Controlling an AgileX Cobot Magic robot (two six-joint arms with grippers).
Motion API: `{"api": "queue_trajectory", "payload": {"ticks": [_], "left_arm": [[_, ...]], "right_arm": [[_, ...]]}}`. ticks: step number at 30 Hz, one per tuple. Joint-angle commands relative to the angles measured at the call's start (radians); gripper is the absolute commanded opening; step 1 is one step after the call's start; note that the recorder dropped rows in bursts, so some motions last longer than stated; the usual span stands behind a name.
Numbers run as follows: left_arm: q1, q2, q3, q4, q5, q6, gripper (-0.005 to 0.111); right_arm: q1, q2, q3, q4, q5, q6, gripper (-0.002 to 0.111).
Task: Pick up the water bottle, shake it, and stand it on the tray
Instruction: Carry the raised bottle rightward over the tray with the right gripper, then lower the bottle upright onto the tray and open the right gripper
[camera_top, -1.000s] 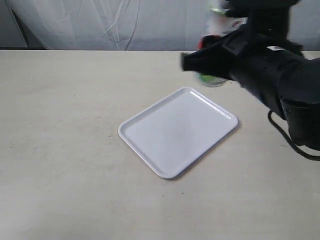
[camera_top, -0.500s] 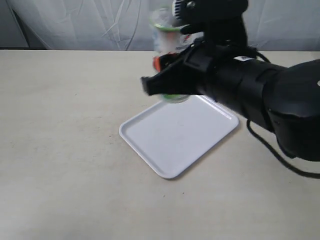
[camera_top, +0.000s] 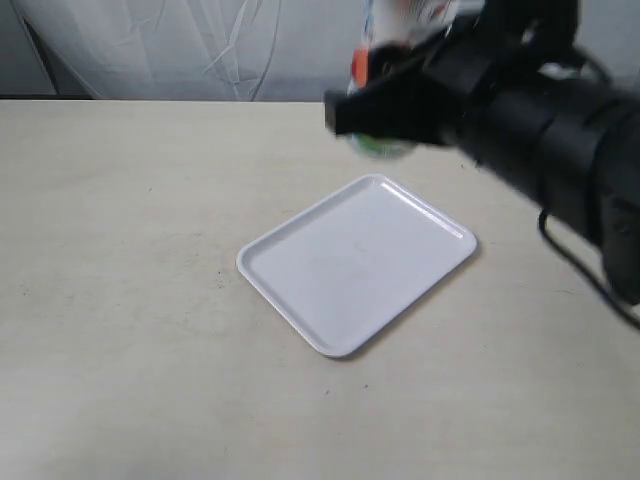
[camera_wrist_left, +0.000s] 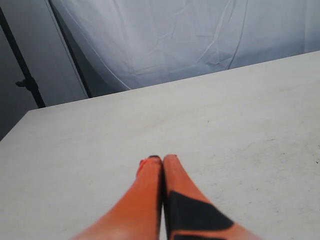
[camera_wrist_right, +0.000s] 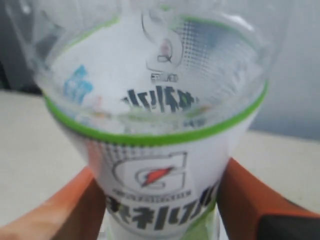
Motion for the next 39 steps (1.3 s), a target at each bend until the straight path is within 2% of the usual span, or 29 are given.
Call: {"api": "queue_trajectory", "payload": {"ticks": [1, 4, 10, 15, 19, 21, 23, 28, 32, 33, 37, 39], "left_arm": [[0.000, -0.005, 0.004, -0.002, 0.002, -0.002, 0.000], [0.000, -0.005, 0.004, -0.002, 0.002, -0.002, 0.000], [0.000, -0.005, 0.004, -0.002, 0.002, -0.002, 0.000], [0.000, -0.005, 0.004, -0.002, 0.002, -0.002, 0.000], [0.000, -0.005, 0.004, -0.002, 0.002, -0.002, 0.000], [0.000, -0.005, 0.004, -0.002, 0.002, -0.002, 0.000], [0.000, -0.005, 0.004, -0.002, 0.002, -0.002, 0.000], [0.000, -0.005, 0.004, -0.002, 0.002, -0.002, 0.000], [0.000, -0.005, 0.004, -0.002, 0.002, -0.002, 0.000], [0.000, -0.005, 0.004, -0.002, 0.002, -0.002, 0.000], [0.000, -0.005, 0.004, -0.002, 0.002, -0.002, 0.000], [0.000, -0.005, 0.004, -0.002, 0.002, -0.002, 0.000]], "right_arm": [[-0.002, 0.092, 0.072, -0.012, 0.029, 0.061, -0.001], [-0.002, 0.044, 0.037, -0.139, -0.001, 0.088, -0.001], [-0.002, -0.093, -0.061, -0.215, -0.080, 0.088, -0.001], [-0.002, -0.021, 0.039, -0.197, -0.064, 0.132, -0.001], [-0.002, 0.053, 0.151, -0.285, -0.173, 0.376, -0.001], [-0.014, 0.082, 0.182, -0.431, -0.236, 0.494, -0.001], [-0.058, 0.116, 0.185, -0.606, -0.192, 0.559, -0.001], [-0.300, 0.235, 0.183, -1.025, -0.145, 1.070, -0.001], [-0.423, 0.325, 0.183, -1.574, -0.298, 1.374, -0.001], [-0.444, 0.353, 0.183, -1.638, -0.348, 1.401, -0.001], [-0.498, 0.469, 0.176, -1.639, -0.379, 1.379, -0.001], [-0.523, 0.523, 0.170, -1.700, -0.397, 1.377, -0.001]]}}
